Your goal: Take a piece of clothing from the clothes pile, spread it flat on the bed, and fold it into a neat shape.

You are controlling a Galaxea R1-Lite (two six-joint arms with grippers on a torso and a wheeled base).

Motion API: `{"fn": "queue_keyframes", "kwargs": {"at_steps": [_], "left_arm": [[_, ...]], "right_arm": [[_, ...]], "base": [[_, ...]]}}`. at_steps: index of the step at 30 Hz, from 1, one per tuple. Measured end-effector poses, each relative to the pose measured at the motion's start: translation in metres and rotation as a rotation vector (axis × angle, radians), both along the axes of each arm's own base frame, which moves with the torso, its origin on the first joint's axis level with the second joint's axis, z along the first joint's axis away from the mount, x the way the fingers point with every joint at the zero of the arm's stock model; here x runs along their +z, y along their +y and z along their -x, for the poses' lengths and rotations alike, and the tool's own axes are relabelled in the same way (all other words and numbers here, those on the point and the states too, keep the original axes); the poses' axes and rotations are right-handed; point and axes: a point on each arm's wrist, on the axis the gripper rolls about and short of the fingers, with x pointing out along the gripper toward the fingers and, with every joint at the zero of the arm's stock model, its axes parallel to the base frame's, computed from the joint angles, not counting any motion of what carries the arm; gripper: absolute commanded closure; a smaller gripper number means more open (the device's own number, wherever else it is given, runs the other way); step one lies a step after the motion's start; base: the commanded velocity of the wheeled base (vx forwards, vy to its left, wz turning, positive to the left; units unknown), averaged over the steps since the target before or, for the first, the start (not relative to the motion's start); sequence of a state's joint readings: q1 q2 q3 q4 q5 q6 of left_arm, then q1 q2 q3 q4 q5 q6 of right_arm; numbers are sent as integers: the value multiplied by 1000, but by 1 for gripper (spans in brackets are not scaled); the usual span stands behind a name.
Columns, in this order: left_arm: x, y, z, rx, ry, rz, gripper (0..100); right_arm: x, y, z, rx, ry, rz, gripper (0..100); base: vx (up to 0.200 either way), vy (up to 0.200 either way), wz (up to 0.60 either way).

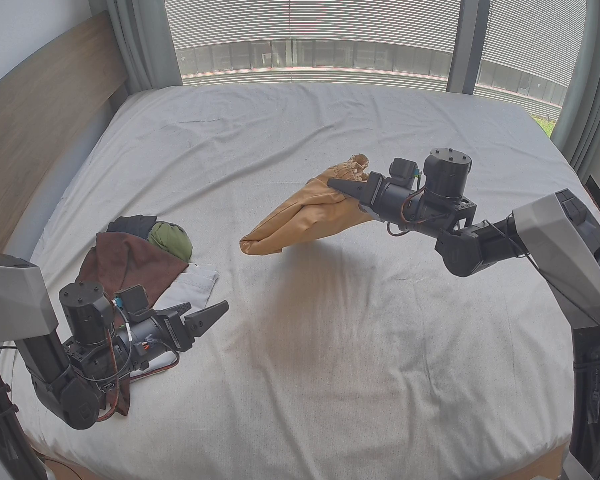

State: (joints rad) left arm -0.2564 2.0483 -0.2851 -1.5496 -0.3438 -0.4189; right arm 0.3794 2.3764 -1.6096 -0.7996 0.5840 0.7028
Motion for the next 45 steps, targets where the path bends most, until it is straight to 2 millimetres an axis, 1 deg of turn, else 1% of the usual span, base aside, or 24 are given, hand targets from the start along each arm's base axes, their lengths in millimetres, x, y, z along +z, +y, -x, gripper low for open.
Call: {"fn": "queue_keyframes", "kwargs": {"at_steps": [7,9,12,16,19,23,28,32,36,45], "left_arm": [[-1,3,0,9,6,1,0],[-1,3,0,11,6,1,0],[-1,4,-1,13,7,1,0],[-1,4,-1,12,9,1,0],[-2,4,-1,10,9,1,0],[-2,5,-1,10,10,2,0],[-2,4,0,9,10,2,0],[-2,5,0,10,10,2,0],[-2,5,-1,10,10,2,0],[-2,4,-1,9,10,1,0]], "right_arm": [[9,6,-7,4,-13,-4,100],[5,7,-9,4,-10,-1,100],[-5,6,-14,0,0,11,100],[-29,1,-20,-14,20,51,100],[-55,-8,-21,-28,57,99,100],[-84,-21,-16,-40,103,152,100],[-114,-38,-1,-58,142,183,100],[-131,-47,13,-68,137,187,100],[-144,-53,24,-71,144,191,100],[-179,-56,30,-75,177,201,100]], "base": [[0,0,0],[0,0,0],[0,0,0],[0,0,0],[0,0,0],[0,0,0],[0,0,0],[0,0,0],[0,0,0],[0,0,0]]}}
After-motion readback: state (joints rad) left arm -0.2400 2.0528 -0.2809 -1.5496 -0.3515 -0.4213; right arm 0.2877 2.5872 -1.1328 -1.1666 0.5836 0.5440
